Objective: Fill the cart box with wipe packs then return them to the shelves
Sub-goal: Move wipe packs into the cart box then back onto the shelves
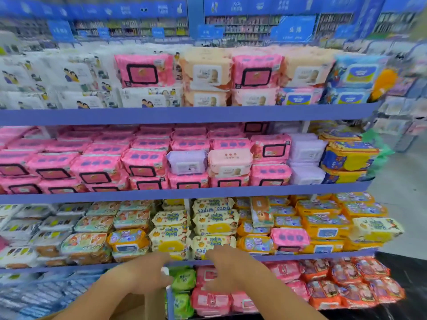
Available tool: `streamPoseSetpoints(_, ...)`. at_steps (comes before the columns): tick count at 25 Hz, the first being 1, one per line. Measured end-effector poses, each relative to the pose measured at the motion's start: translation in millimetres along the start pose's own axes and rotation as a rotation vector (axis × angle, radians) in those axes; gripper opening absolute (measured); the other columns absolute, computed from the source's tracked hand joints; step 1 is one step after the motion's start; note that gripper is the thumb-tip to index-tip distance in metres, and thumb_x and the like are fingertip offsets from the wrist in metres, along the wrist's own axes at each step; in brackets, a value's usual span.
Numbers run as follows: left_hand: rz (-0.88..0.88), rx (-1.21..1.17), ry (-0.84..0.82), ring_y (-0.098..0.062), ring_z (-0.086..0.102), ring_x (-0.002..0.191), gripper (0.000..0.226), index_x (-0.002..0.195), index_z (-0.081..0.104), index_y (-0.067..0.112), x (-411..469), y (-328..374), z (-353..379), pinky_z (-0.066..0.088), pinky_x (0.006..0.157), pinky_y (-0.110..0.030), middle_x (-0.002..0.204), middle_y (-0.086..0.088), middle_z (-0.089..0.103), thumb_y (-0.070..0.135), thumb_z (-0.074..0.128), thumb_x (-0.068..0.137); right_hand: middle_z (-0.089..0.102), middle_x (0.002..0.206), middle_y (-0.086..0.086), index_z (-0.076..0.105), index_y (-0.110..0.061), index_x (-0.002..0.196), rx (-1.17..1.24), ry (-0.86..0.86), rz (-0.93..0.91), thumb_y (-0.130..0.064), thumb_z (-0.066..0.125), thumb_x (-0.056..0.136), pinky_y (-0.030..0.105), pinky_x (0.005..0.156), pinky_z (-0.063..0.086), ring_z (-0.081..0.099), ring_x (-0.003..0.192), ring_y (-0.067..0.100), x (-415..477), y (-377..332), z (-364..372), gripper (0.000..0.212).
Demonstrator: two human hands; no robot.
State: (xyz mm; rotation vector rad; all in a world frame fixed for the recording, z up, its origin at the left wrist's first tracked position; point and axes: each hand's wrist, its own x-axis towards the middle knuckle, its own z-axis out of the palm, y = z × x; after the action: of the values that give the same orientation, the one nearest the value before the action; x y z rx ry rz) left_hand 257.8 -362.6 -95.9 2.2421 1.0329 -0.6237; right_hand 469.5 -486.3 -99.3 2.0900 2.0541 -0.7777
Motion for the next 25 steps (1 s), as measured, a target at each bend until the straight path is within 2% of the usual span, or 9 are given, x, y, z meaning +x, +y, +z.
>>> streamPoseSetpoints(3, 0.046, 0.019, 0.148, -0.017, 0.034, 0.148, 0.066, 0.159, 0.027, 0.028, 10, 68, -43, 0.035, 0.116, -0.033, 0.165, 0.006, 0.027, 0.045, 0.054, 0.101, 0.042, 0.148, 0.006, 0.037, -0.019, 0.149, 0.012, 0.112, 0.019, -0.055, 0.064, 0.088, 0.048, 0.109, 0.041, 0.041, 0.137, 0.031, -33, 55, -42, 0.075)
streamPoseSetpoints(5, 0.066, 0.032, 0.235, -0.017, 0.039, 0.146, 0.066, 0.157, 0.031, 0.029, 13, 95, -69, 0.037, 0.115, -0.035, 0.163, 0.007, 0.03, 0.046, 0.058, 0.099, 0.039, 0.153, 0.001, 0.031, -0.024, 0.153, -0.008, 0.178, 0.018, -0.058, 0.063, 0.087, 0.044, 0.111, 0.04, 0.039, 0.14, 0.027, -46, 84, -69, 0.081)
streamPoseSetpoints(8, 0.056, 0.082, 0.324, -0.025, 0.049, 0.137, 0.061, 0.151, 0.037, 0.028, 24, 106, -113, 0.044, 0.111, -0.042, 0.157, 0.004, 0.039, 0.042, 0.062, 0.097, 0.037, 0.155, -0.002, 0.028, -0.027, 0.154, -0.035, 0.25, -0.01, -0.061, 0.062, 0.088, 0.043, 0.109, 0.042, 0.04, 0.137, 0.023, -44, 108, -111, 0.082)
streamPoseSetpoints(11, -0.01, 0.2, 0.433, -0.026, 0.041, 0.142, 0.078, 0.157, 0.028, 0.022, 45, 103, -158, 0.039, 0.115, -0.044, 0.161, -0.003, 0.033, 0.045, 0.067, 0.093, 0.045, 0.145, 0.0, 0.033, -0.025, 0.151, -0.082, 0.311, -0.046, -0.056, 0.064, 0.088, 0.04, 0.1, 0.046, 0.047, 0.127, 0.024, -16, 123, -152, 0.077)
streamPoseSetpoints(15, -0.081, 0.341, 0.547, -0.031, 0.036, 0.145, 0.093, 0.159, 0.022, 0.016, 97, 95, -216, 0.039, 0.114, -0.047, 0.162, -0.01, 0.028, 0.047, 0.074, 0.088, 0.039, 0.152, 0.006, 0.028, -0.02, 0.155, -0.186, 0.348, -0.051, -0.056, 0.068, 0.085, 0.046, 0.105, 0.044, 0.041, 0.135, 0.029, 49, 143, -196, 0.089)
streamPoseSetpoints(18, -0.093, 0.43, 0.579, -0.035, 0.039, 0.14, 0.101, 0.156, 0.023, 0.012, 149, 86, -243, 0.041, 0.111, -0.05, 0.156, -0.014, 0.034, 0.054, 0.077, 0.081, 0.034, 0.155, 0.01, 0.025, -0.018, 0.155, -0.278, 0.36, -0.04, -0.06, 0.071, 0.081, 0.049, 0.108, 0.041, 0.037, 0.138, 0.033, 105, 159, -216, 0.097)
streamPoseSetpoints(20, -0.125, 0.47, 0.541, -0.036, 0.041, 0.138, 0.103, 0.154, 0.025, 0.013, 186, 76, -249, 0.042, 0.108, -0.052, 0.153, -0.013, 0.036, 0.059, 0.077, 0.078, 0.032, 0.155, 0.012, 0.023, -0.017, 0.155, -0.326, 0.348, -0.02, -0.063, 0.071, 0.078, 0.05, 0.109, 0.04, 0.036, 0.139, 0.035, 140, 173, -221, 0.102)
streamPoseSetpoints(23, -0.167, 0.53, 0.492, -0.036, 0.047, 0.132, 0.097, 0.151, 0.032, 0.013, 225, 63, -243, 0.044, 0.105, -0.054, 0.148, -0.013, 0.04, 0.059, 0.076, 0.077, 0.035, 0.148, 0.012, 0.024, -0.016, 0.152, -0.369, 0.341, -0.006, -0.064, 0.071, 0.076, 0.049, 0.107, 0.04, 0.039, 0.133, 0.034, 173, 194, -216, 0.101)
streamPoseSetpoints(25, -0.17, 0.59, 0.522, -0.034, 0.048, 0.13, 0.089, 0.147, 0.037, 0.013, 239, 59, -239, 0.042, 0.107, -0.054, 0.144, -0.012, 0.045, 0.057, 0.075, 0.079, 0.04, 0.141, 0.009, 0.029, -0.017, 0.148, -0.416, 0.391, -0.034, -0.065, 0.069, 0.075, 0.047, 0.107, 0.038, 0.041, 0.127, 0.032, 186, 205, -209, 0.097)
